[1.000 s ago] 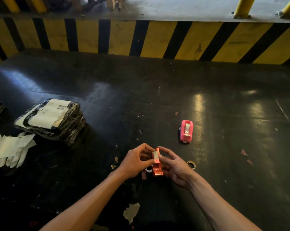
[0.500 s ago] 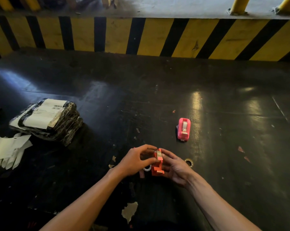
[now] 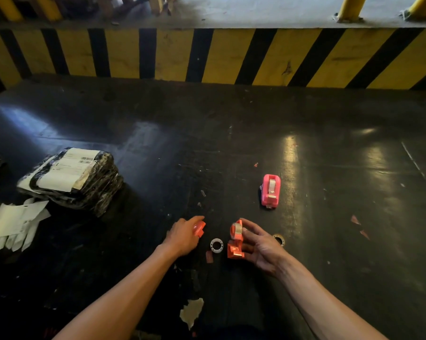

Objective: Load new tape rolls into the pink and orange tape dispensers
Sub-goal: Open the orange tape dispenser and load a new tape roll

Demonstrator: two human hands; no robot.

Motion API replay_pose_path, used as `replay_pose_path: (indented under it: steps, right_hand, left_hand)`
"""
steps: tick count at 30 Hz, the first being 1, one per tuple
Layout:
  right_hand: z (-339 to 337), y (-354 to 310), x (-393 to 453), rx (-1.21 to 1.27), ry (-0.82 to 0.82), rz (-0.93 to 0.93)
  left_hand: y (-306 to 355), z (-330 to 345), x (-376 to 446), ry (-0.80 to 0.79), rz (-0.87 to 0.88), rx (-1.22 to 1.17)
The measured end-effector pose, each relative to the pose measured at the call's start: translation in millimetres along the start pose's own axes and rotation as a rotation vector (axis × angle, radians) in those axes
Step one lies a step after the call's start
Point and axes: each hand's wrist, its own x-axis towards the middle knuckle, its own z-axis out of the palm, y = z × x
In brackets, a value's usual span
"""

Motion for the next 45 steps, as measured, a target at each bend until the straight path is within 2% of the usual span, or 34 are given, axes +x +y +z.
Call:
replay_pose_path:
  steps: [3,8,12,18,30,45]
  right_hand:
    - [2.3,0.8,-0.9,-0.016,-0.014,0.002]
    - [10.1,-2.3,-2.9,-0.026,-0.052,-0.025]
    - [14.5,-7.2,-2.0,-0.040,-0.091,-0.041]
    - [11.5,-11.0,0.9,-0.085,-0.081,-0.053]
    - [14.0,-15.5,1.5,-0.190,-0.068,-0.063]
    - [9.2,-6.0,5.1,-0.155,-0.086,-0.051]
  left_hand:
    - [1.2,-4.0,-0.1,-0.019,-0.033,-0.159]
    - [18.6,-7.3,-7.1,-0.174,-0.121,-0.846]
    - [33.9,-10.7,-15.8,-0.295,-0.119,-1.082]
    - [36.3,-9.7,-20.2,-0.336,-0.098,-1.158]
    - [29.7,-4.2,-19.7,-0.319,-0.092,-1.205]
    - [26.6,-6.0,-23.8,-0.346,-0.067,-1.206]
